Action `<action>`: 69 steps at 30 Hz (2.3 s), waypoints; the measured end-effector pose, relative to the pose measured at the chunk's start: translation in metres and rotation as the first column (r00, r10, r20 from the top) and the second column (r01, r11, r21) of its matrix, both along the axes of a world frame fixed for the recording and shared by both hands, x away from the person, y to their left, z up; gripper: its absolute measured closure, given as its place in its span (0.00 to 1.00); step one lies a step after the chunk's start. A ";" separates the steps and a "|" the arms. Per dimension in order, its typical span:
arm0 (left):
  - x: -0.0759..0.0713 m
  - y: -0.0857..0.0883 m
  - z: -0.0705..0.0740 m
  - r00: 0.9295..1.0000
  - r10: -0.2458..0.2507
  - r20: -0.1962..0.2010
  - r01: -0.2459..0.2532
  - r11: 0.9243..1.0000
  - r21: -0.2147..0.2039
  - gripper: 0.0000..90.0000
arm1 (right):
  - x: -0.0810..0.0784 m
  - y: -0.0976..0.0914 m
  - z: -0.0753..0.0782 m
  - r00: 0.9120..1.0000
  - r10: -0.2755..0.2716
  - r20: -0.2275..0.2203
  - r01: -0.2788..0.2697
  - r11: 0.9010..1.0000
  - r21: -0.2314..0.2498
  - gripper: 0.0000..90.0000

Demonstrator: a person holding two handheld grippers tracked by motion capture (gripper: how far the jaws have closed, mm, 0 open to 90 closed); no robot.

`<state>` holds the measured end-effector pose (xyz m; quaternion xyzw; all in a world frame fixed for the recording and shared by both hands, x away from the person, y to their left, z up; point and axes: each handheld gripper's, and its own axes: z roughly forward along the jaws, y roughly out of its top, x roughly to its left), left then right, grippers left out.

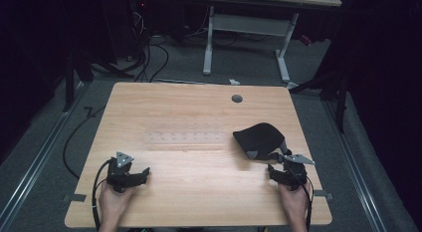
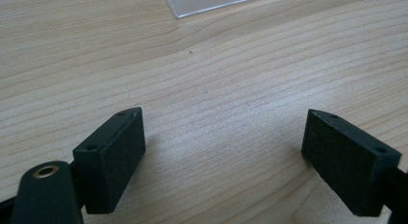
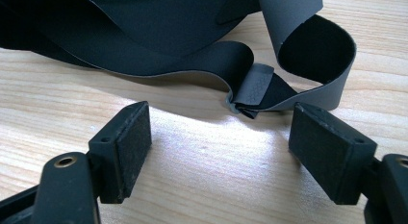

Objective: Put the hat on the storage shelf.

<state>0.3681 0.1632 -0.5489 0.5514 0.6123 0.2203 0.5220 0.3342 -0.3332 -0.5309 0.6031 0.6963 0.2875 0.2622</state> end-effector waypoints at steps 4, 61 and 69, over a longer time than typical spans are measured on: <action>0.000 0.000 0.000 1.000 0.002 0.001 -0.002 1.000 0.000 0.18 | 0.000 0.000 0.000 1.000 -0.004 0.002 0.004 1.000 0.000 0.27; -0.001 -0.001 0.000 1.000 0.004 0.004 -0.004 1.000 0.004 0.22 | -0.003 -0.008 0.040 0.994 0.021 0.104 -0.027 0.998 0.054 0.40; -0.001 -0.001 0.000 1.000 0.002 0.004 -0.002 1.000 0.004 0.22 | 0.012 -0.015 0.045 0.995 0.011 0.094 -0.018 0.998 0.065 0.34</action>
